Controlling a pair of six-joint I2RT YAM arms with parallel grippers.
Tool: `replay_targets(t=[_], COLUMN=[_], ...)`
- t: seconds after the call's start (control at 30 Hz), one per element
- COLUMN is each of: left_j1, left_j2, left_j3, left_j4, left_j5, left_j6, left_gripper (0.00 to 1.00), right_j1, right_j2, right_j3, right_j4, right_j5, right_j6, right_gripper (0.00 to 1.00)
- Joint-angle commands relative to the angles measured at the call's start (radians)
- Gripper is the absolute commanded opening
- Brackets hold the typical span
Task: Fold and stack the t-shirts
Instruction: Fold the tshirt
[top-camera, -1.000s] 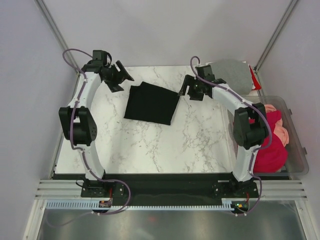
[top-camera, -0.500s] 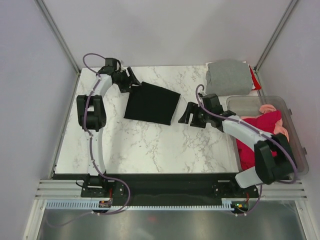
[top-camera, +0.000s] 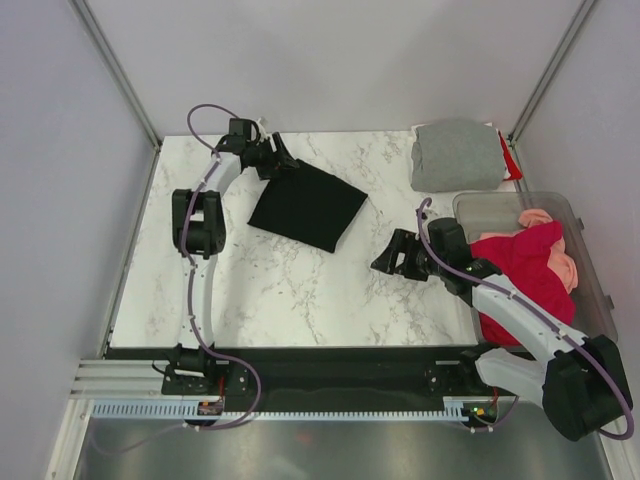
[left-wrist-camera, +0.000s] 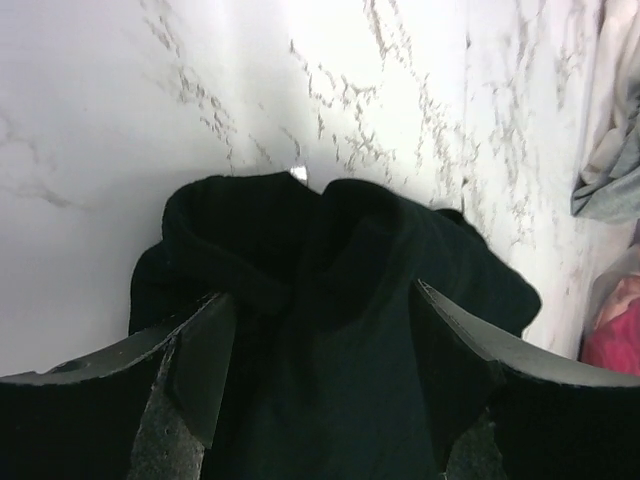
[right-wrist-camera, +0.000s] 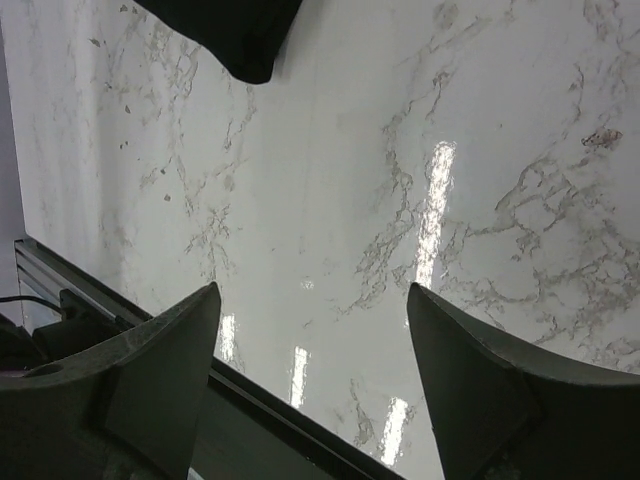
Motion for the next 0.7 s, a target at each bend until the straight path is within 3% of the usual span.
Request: replay_targets(t=[0.0, 0.5, 0.6, 0.67], left_j1=[-0.002, -0.057, -0.069, -0.074], left_j2=[-0.078, -0.103, -0.107, -0.104], left_j3=[-0.068, -0.119, -0.130, -0.130], left_j4=[0.102, 0.191, 0.211, 0.216], left_j5=[-0.031, 0.001, -0.016, -0.013], left_j6=[0.067, 0.117, 0.115, 0.111], left_gripper=[0.75, 0.54, 0.57, 0.66], right_j1=[-0.003, -0.003, -0.002, -0.003], right_j2=[-0.043, -0.034, -0.031, -0.022], right_j3=[-0.036, -0.143, -0.156, -0.166], right_j4=[0.002, 0.059, 0.068, 0.077], right_j5=[-0.011, -0.003, 0.002, 0.000], right_j6=[-0.012, -0.038, -0.044, -0.046], right_gripper=[0.83, 0.82, 0.82, 0.82])
